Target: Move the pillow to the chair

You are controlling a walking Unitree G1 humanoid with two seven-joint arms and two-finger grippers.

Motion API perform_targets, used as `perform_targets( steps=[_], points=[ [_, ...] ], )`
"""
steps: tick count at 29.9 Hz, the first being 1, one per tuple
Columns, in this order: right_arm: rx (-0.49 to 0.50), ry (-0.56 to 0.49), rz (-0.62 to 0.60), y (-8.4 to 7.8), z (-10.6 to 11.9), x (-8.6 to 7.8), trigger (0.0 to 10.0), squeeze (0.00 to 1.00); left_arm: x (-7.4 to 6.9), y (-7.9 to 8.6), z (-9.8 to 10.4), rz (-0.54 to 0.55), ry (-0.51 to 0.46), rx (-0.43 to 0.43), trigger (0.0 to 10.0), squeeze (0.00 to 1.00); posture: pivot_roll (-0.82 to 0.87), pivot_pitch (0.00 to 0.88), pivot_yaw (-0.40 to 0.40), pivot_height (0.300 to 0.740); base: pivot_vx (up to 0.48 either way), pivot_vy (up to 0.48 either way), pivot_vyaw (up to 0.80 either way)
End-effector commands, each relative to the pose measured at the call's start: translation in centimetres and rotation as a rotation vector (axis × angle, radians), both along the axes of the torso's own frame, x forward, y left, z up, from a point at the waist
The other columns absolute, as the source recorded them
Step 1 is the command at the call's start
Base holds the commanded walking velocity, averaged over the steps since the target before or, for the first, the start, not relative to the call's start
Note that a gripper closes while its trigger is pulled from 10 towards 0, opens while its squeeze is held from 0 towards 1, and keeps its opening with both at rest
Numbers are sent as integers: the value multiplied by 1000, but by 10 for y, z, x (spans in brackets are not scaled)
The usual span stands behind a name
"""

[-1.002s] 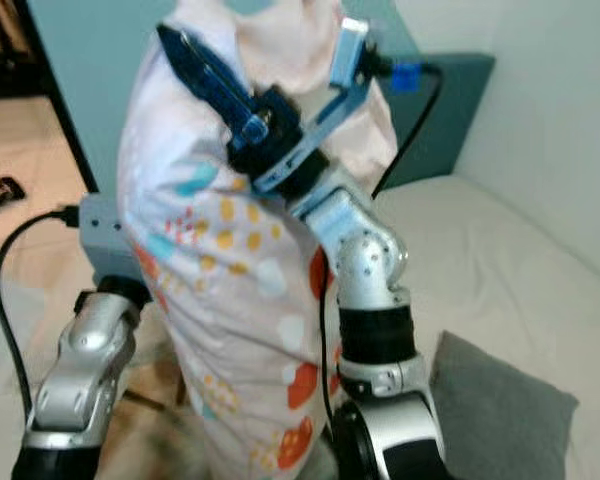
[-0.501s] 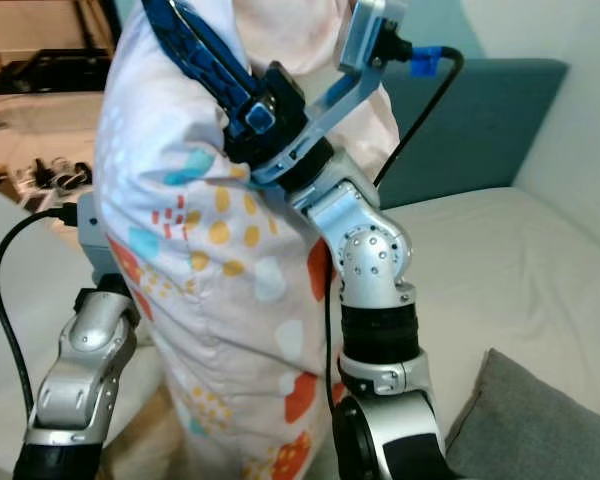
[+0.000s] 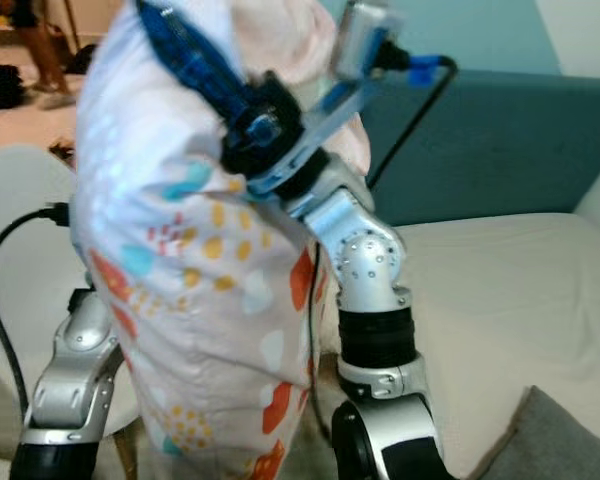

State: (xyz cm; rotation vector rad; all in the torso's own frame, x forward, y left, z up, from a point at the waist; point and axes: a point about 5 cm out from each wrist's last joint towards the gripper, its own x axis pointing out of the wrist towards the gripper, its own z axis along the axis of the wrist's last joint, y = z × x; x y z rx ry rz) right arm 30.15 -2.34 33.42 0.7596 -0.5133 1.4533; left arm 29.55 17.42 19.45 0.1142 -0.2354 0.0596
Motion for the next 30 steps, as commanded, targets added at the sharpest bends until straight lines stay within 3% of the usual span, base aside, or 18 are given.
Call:
perform_targets(
  steps=[1,5,13,17,30],
  points=[
    [1,7,-41,-7,-6,9,0,0,-1,-5,-2,-16,2,0,10000,0,17,0,-119,740,0,0,613],
    [-31,43,-87,-13,-20,21,0,0,-1,-3,-1,-5,0,-1,10000,0,18,0,-122,740,0,0,611],
    [-52,57,-108,-18,-29,26,0,0,-1,-2,0,-1,-4,0,10000,0,16,0,-119,740,0,0,607],
    [-56,23,-92,-16,-17,12,0,0,1,-2,0,-3,-8,1,10000,0,14,0,-117,740,0,0,608],
    [-81,2,-97,-8,-16,11,0,0,-1,2,-2,19,1,8,10000,0,25,0,-119,740,0,0,606]
  ],
)
